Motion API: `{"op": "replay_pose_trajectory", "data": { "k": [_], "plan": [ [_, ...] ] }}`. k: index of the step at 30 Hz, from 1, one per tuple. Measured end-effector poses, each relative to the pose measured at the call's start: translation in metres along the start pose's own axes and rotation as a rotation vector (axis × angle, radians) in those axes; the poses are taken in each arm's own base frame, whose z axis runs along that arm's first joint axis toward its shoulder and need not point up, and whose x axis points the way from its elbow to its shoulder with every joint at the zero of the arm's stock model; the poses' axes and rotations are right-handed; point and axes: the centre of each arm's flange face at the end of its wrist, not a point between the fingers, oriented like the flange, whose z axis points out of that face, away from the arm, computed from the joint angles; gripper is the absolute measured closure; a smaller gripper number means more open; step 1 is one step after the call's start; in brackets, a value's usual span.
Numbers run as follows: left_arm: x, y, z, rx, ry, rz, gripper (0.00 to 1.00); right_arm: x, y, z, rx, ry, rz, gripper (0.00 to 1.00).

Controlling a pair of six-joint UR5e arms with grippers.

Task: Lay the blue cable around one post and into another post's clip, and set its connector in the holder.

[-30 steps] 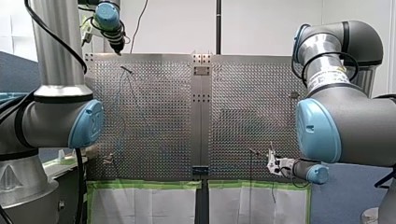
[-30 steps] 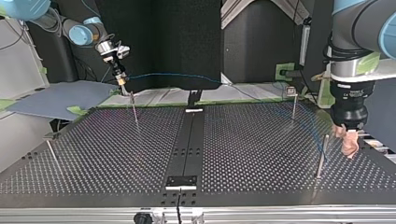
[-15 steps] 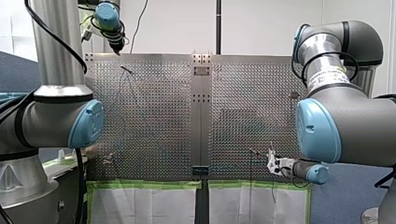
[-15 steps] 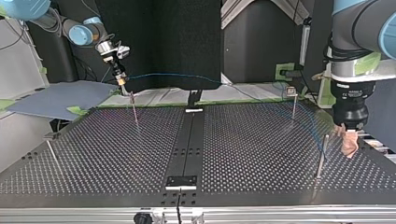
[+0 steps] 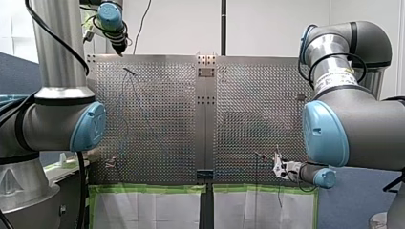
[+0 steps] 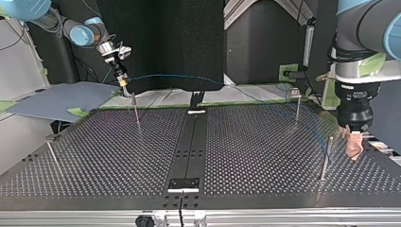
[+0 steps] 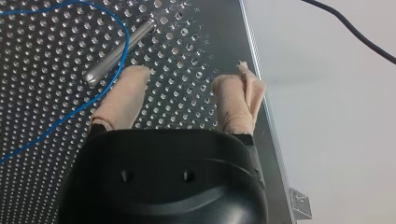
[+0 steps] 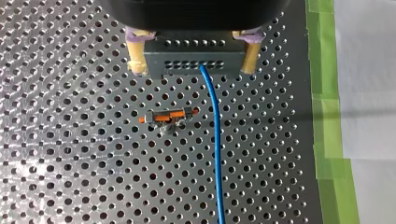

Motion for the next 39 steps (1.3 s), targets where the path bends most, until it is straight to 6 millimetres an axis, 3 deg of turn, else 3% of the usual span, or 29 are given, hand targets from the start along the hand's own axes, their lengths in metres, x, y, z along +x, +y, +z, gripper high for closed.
{"op": "replay_pose_trajectory", "data": {
  "k": [31, 39],
  "plan": [
    [0.002, -0.001, 0.000, 0.005, 0.004, -0.002, 0.00, 0.000, 0.000, 0.000, 0.001, 0.000, 0.000, 1.00],
    [0.009, -0.019, -0.022, 0.088, -0.022, -0.005, 0.00, 0.000, 0.000, 0.000, 0.001, -0.001, 0.001, 1.00]
  ]
}}
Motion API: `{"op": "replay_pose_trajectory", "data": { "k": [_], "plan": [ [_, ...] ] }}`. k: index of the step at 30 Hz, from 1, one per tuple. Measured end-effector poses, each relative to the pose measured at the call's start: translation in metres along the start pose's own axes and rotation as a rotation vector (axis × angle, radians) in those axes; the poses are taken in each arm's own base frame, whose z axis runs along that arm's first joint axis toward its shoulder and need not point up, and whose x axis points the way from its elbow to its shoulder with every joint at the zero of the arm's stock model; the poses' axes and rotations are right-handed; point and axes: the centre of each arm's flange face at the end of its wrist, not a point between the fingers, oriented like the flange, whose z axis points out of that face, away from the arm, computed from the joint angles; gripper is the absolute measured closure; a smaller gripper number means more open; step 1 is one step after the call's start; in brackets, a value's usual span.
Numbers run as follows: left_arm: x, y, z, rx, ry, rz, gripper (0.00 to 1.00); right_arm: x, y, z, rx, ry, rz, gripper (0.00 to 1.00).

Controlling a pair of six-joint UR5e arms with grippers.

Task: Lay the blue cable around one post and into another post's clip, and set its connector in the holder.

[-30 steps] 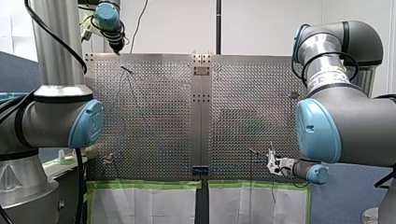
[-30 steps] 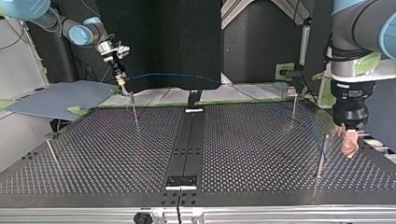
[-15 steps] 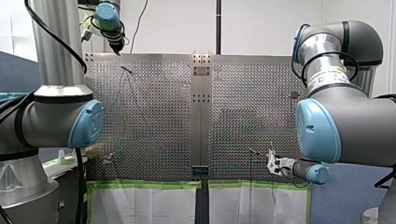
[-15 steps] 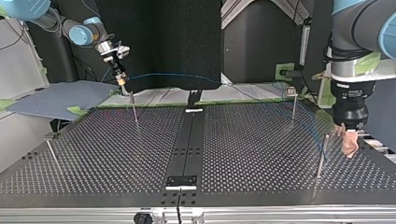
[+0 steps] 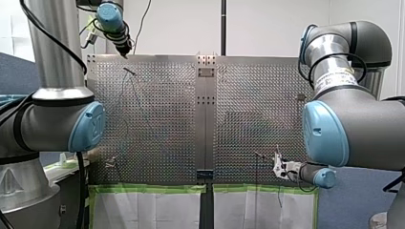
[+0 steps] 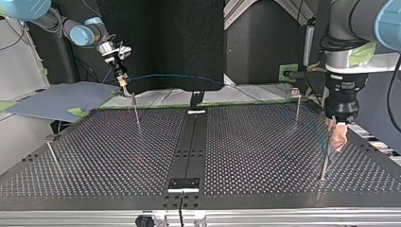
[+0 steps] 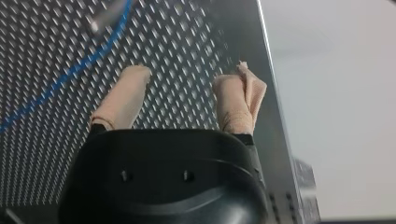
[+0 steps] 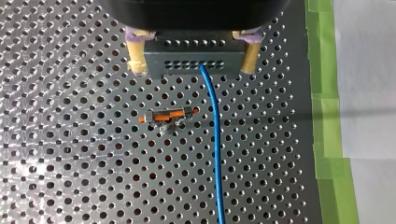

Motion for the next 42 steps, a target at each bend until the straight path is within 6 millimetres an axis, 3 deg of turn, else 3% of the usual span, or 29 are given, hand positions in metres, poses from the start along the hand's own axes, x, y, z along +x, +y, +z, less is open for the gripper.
{"op": "replay_pose_trajectory", "data": {
  "k": [17, 23, 32, 42],
  "plan": [
    [0.004, -0.041, -0.059, 0.199, -0.203, -0.148, 0.00, 0.000, -0.001, 0.001, 0.001, -0.001, 0.002, 1.00],
    [0.032, -0.077, -0.053, 0.321, -0.188, -0.164, 0.00, 0.000, -0.001, 0.001, 0.001, -0.001, 0.002, 1.00],
    [0.090, -0.129, -0.043, 0.383, -0.092, -0.206, 0.00, 0.000, -0.001, 0.000, -0.002, -0.010, -0.003, 1.00],
    [0.158, -0.179, -0.049, 0.402, 0.031, -0.274, 0.00, 0.000, 0.000, -0.001, -0.004, -0.010, -0.003, 1.00]
  ]
}}
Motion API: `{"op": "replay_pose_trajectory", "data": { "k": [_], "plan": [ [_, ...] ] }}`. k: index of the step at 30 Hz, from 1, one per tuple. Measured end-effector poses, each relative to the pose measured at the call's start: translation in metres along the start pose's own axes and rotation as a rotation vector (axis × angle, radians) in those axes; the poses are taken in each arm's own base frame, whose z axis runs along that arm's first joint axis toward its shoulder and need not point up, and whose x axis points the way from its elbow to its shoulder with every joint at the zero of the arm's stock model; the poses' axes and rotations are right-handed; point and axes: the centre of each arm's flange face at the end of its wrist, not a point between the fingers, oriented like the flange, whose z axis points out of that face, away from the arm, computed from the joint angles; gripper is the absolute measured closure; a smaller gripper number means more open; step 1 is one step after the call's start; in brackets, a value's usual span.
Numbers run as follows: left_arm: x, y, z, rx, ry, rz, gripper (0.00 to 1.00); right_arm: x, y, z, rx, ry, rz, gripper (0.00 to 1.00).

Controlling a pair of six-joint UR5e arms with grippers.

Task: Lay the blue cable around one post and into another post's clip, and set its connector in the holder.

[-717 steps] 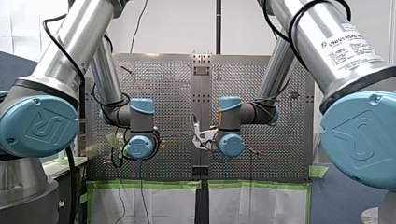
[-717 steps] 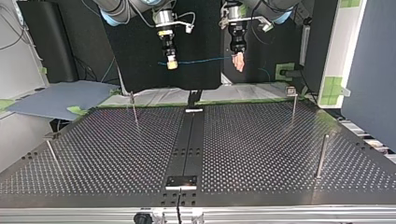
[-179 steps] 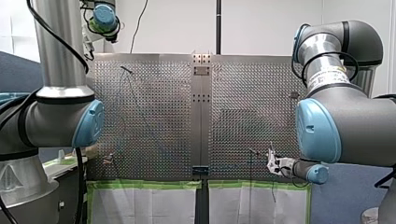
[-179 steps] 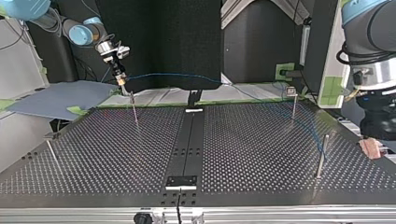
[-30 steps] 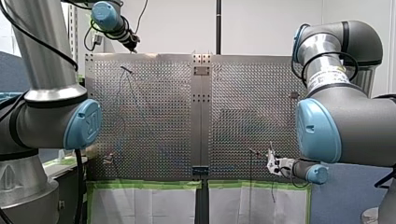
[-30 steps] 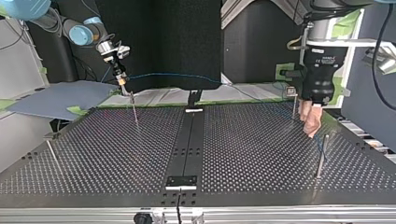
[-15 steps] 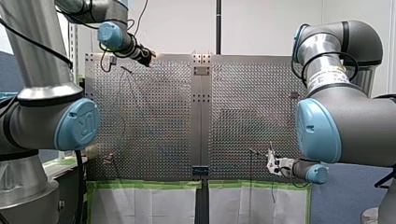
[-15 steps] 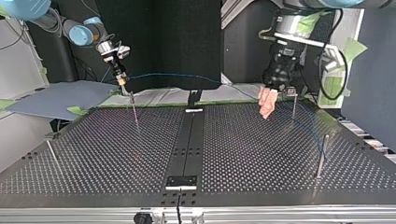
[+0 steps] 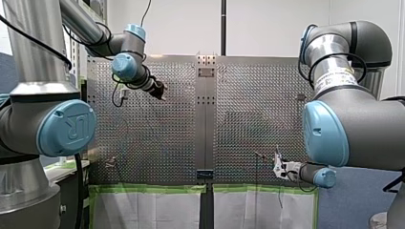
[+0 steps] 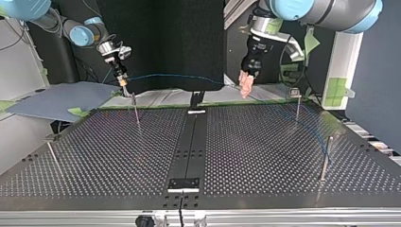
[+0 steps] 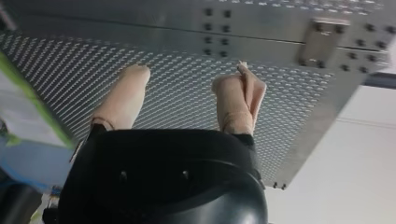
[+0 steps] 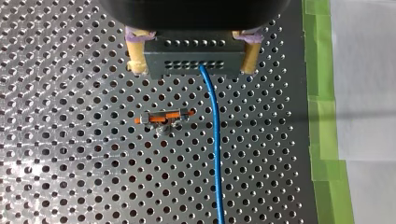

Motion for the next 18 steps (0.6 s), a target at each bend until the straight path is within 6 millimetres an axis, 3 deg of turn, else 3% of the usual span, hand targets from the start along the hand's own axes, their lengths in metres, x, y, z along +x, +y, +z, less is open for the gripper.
{"op": "replay_pose_trajectory", "data": {
  "k": [18],
  "plan": [
    [0.060, -0.053, 0.020, 0.003, 0.015, -0.056, 0.00, -0.001, 0.000, -0.001, -0.003, -0.007, 0.004, 1.00]
  ]
}}
